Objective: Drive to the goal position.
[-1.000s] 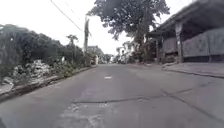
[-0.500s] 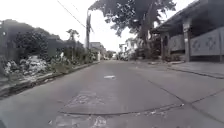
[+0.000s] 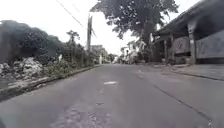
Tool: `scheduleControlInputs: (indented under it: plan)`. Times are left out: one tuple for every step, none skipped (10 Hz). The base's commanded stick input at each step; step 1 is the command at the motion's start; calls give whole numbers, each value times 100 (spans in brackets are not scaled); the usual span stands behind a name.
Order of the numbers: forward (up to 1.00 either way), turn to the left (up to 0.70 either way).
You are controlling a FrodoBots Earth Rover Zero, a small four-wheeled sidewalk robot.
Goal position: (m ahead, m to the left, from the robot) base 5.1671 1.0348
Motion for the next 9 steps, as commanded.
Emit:
scheduleControlInputs:
  plan:
    - [100, 2]
    - [100, 2]
    - [100, 2]
    - [100, 2]
    - [100, 2]
    - [100, 2]
    - [100, 2]
    - [100, 2]
    - [100, -9]
